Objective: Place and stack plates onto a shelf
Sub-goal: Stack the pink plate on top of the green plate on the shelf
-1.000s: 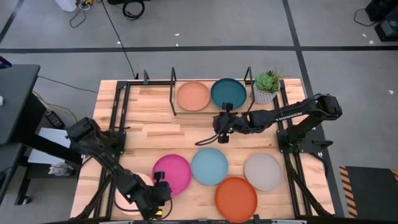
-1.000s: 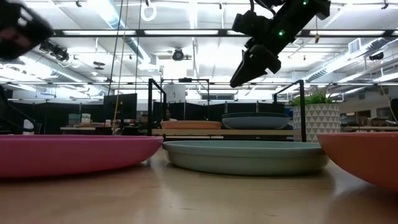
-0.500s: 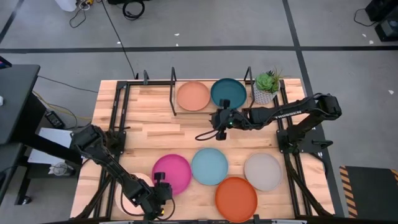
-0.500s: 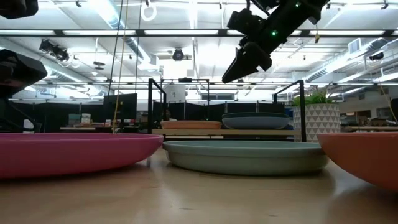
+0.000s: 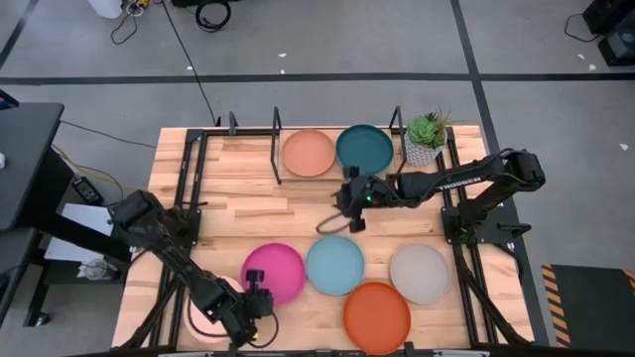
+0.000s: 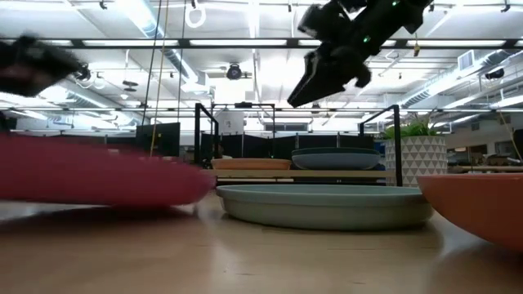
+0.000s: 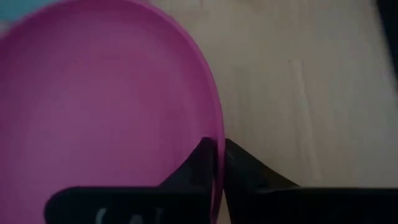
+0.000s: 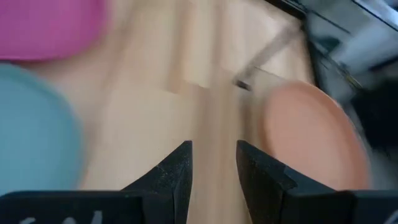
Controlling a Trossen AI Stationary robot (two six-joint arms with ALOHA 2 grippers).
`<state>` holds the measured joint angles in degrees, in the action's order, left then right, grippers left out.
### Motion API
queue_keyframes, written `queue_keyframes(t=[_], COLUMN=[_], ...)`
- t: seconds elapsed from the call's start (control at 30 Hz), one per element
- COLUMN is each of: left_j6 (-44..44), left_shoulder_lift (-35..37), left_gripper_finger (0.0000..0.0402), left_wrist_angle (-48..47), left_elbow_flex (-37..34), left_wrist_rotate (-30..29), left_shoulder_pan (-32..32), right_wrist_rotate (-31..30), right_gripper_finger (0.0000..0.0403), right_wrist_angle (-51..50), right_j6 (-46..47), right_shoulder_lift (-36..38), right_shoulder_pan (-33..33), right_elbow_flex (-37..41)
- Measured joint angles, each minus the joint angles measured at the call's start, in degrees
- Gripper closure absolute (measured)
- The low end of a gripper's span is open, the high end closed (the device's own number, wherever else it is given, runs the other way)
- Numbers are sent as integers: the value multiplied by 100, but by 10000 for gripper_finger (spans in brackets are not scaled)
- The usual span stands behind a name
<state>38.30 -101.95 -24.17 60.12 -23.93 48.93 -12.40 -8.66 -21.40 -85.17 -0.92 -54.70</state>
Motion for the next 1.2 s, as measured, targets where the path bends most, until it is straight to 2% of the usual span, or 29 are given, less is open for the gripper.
queue_keyframes(t=[0.27, 0.6, 0.97, 1.2], left_j6=[-545, -2788, -5060, -5987], left_shoulder_lift=[832, 981, 981, 1229], left_gripper_finger=[387, 387, 387, 387], left_wrist_angle=[-740, -751, -57, 251], left_elbow_flex=[-2, 0, 0, 4], left_wrist_rotate=[-328, -389, 359, 986], left_shoulder_pan=[-39, -792, -1789, -2305], right_wrist_rotate=[-44, 343, 356, 349], right_gripper_finger=[273, 262, 263, 266], right_wrist_angle=[4, 266, 280, -12], right_j6=[-564, -595, -351, 70], right_shoulder_lift=[0, 0, 0, 0], right_shoulder_pan=[-742, -1307, -1883, -2099], right_elbow_flex=[-2, -4, -4, -4])
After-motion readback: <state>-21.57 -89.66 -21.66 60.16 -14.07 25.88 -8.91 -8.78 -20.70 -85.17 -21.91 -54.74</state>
